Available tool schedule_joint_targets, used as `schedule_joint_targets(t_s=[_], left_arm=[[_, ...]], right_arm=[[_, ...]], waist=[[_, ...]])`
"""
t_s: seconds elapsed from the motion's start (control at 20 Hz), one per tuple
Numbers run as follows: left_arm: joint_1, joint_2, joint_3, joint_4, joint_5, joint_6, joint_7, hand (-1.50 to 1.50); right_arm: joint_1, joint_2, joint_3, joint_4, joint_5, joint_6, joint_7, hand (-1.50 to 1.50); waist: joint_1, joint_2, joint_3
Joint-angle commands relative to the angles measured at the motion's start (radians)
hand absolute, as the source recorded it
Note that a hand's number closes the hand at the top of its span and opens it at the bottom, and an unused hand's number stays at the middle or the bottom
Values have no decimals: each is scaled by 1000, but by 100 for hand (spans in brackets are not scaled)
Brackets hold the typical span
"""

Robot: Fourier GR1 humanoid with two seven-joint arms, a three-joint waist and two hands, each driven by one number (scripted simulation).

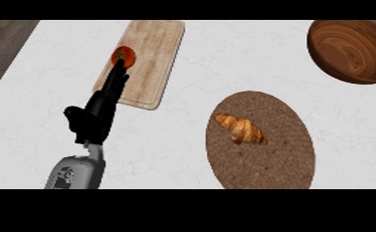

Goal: Pick the sweet potato from the placemat and place it in the bowl

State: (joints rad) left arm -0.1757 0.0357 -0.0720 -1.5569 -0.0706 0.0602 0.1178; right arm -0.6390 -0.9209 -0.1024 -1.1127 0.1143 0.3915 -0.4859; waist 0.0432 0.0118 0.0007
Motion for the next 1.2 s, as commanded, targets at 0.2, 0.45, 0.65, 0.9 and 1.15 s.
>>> schedule_joint_targets(t_s=[0.2, 0.45, 0.65, 0.9, 1.15], left_arm=[[-13, 1, 5, 41, -8, -6, -41, 0], [7, 14, 10, 26, 18, -38, -35, 0], [-33, -8, 1, 45, -3, -13, -39, 0], [-29, 1, -2, 26, 14, -39, -44, 0], [-38, -11, 10, 49, 27, -35, -42, 0]], right_arm=[[-191, 78, 65, 422, 235, -172, -214, 150], [-233, 178, 89, 621, 319, -319, -292, 150], [-253, 138, 131, 741, 373, -229, -349, 150], [-292, 144, 135, 852, 373, -86, -368, -150], [-290, 143, 92, 900, 326, -4, -512, -150]], waist=[[7, 6, 1], [23, 11, 2], [28, 18, 3], [55, 29, 5], [30, 24, 6]])
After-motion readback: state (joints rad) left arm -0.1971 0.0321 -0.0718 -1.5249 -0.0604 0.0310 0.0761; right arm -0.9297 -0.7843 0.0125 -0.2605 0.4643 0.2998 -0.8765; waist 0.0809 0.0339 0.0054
